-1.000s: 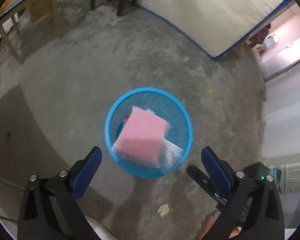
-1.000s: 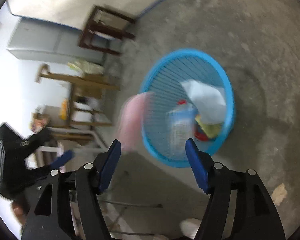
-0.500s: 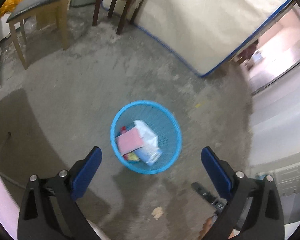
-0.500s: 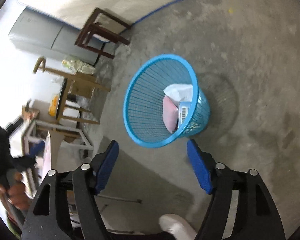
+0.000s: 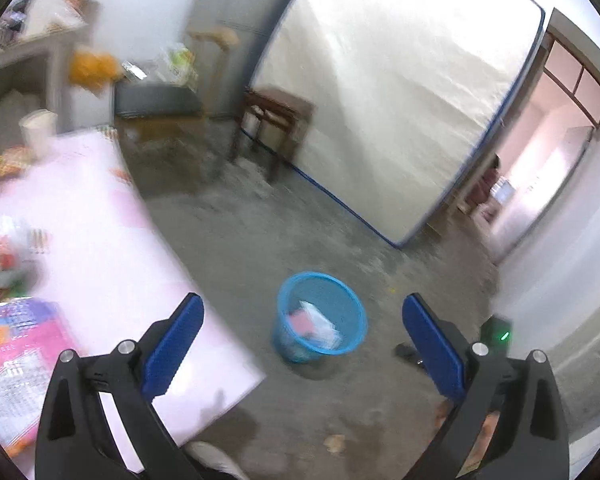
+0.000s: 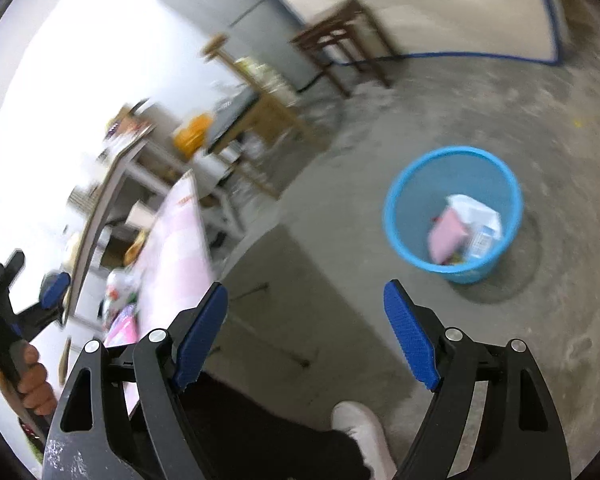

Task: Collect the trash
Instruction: 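Open the left gripper over the wastebasket while the right gripper releases the box, then move both grippers back over the table toward the milk bottle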

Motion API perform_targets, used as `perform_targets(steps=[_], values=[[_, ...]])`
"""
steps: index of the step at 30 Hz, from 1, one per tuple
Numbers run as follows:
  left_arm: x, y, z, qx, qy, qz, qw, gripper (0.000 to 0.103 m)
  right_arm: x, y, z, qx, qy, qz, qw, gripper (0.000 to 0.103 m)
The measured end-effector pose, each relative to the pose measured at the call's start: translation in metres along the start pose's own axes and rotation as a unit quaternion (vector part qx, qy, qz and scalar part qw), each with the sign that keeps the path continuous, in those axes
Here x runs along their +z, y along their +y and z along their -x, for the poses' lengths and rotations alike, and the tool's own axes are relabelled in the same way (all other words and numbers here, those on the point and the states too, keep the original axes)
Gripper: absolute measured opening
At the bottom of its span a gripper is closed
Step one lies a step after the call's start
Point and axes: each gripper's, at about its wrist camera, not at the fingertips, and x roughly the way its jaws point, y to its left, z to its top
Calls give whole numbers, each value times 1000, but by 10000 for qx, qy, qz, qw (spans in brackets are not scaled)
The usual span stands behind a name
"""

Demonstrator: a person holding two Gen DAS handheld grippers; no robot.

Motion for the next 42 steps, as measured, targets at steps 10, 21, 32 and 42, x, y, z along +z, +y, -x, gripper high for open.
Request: perform_targets(steps=[10,21,32,42], values=[[-76,116,142,1338,-852,838,9838,97,-18,107,-25,661,675,1112,9893,77],[-106,198,185,1751,-1353,1665,9609,97,-41,214,-82,1354,1597,1755,9620,77],[-133,262,204,1875,-1550,2251,9435,97,-48,331,-159,1561,2248,2032,9401,77],[-133,302,214,1694,-1579,2482,9406,88,-62,414,-191,1077,1954,3938,8917,80]])
